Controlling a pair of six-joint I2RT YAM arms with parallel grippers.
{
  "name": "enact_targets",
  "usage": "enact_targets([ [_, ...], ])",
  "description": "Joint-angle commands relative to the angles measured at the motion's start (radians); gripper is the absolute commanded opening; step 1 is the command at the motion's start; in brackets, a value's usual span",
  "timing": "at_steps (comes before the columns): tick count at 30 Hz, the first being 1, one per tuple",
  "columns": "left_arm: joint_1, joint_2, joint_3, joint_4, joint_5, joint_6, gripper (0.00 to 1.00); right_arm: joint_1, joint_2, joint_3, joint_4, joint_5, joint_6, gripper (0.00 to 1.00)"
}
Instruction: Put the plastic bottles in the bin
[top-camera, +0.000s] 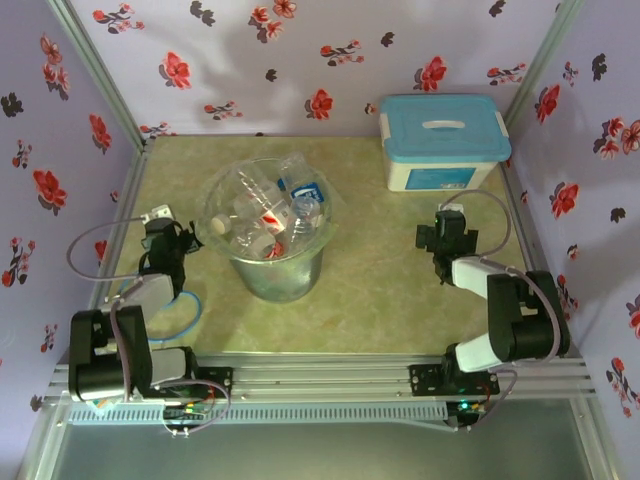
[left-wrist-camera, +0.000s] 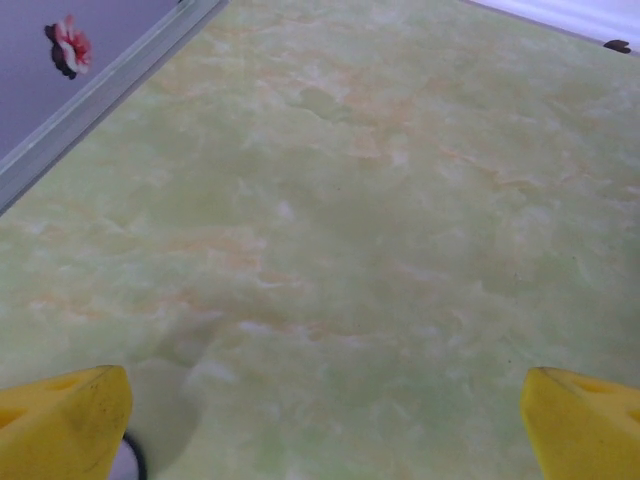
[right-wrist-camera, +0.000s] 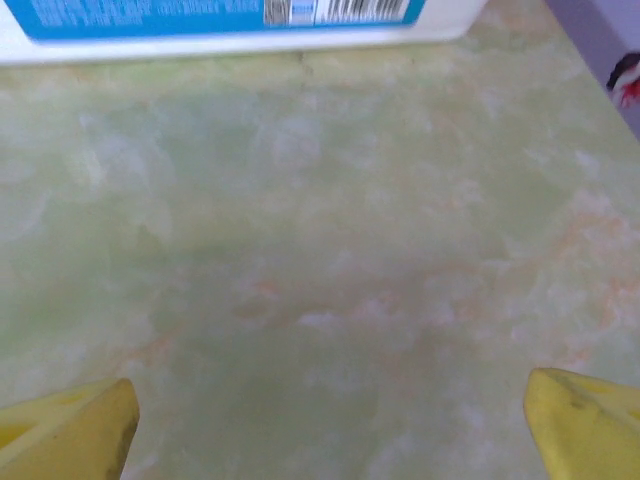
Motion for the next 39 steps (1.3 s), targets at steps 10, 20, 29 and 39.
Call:
enact_targets([
  [10, 0.008, 0.015, -0.098, 0.282, 0.014, 0.077, 1.00, -0.056, 0.075, -0.133, 0.476, -0.055, 0.052, 0.99],
  [20, 0.004, 0.258, -0.212, 0.765, 0.020, 0.159, 1.00, -0.058, 0.109, -0.156, 0.579, -0.080, 0.032, 0.99],
  [29, -0.020, 0.245, -0.162, 0.647, -0.006, 0.177, 1.00, -0.058, 0.102, -0.150, 0.557, -0.079, 0.034, 0.99],
  [39, -0.021, 0.244, -0.162, 0.630, -0.013, 0.180, 1.00, -0.058, 0.101, -0.149, 0.554, -0.079, 0.035, 0.99],
])
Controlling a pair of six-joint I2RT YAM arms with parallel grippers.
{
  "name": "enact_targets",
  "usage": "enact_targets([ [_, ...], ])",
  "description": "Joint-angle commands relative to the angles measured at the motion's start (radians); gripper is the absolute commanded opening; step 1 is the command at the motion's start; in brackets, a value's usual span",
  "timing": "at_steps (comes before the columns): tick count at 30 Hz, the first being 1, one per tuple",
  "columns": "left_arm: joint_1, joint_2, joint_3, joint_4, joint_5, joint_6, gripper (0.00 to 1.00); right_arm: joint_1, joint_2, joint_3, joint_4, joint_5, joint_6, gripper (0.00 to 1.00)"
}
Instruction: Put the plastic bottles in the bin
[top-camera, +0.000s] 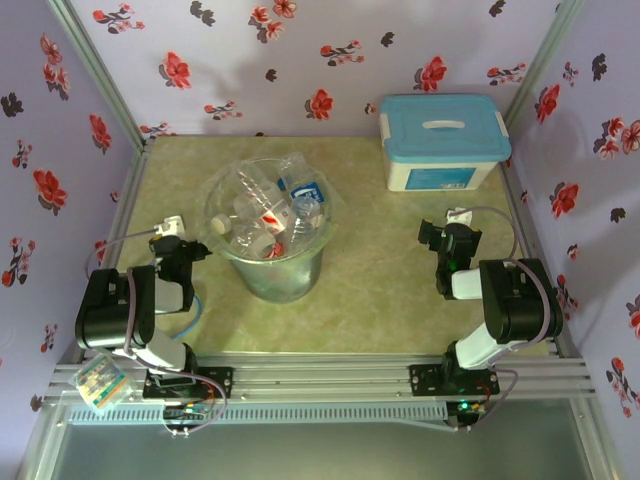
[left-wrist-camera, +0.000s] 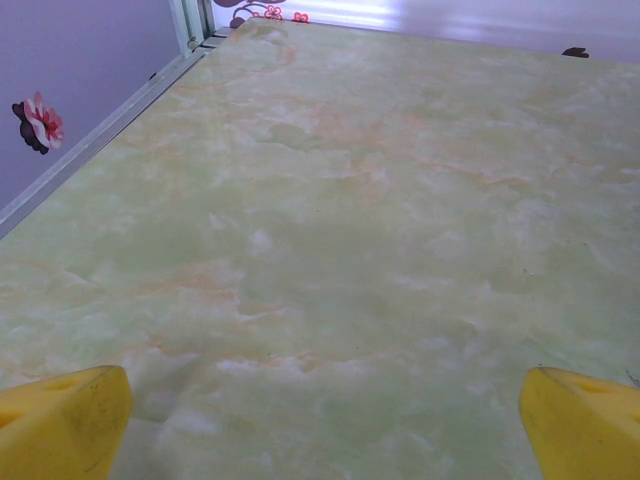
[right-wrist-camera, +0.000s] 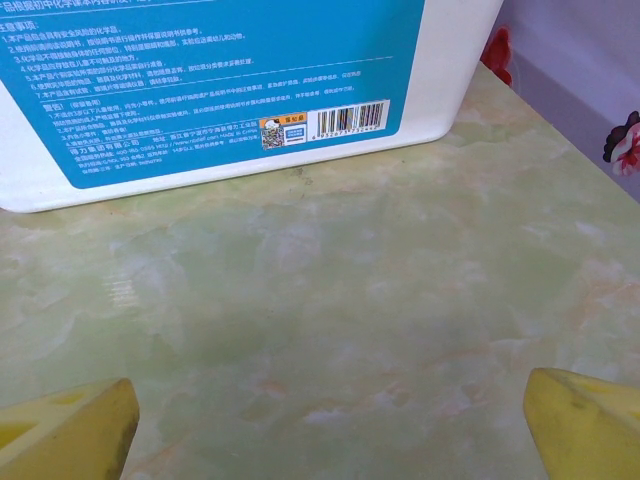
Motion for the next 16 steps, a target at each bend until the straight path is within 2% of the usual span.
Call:
enact_targets([
  [1, -0.007, -0.001, 0.017, 0.030, -0.025, 0.031, 1.00, -0.005, -0.004, 0.014, 0.034, -0.007, 0.016, 0.99],
  [16, -0.015, 0.000, 0.044, 0.020, -0.034, 0.035, 1.00, -0.023, -0.003, 0.020, 0.020, -0.043, 0.023, 0.99],
])
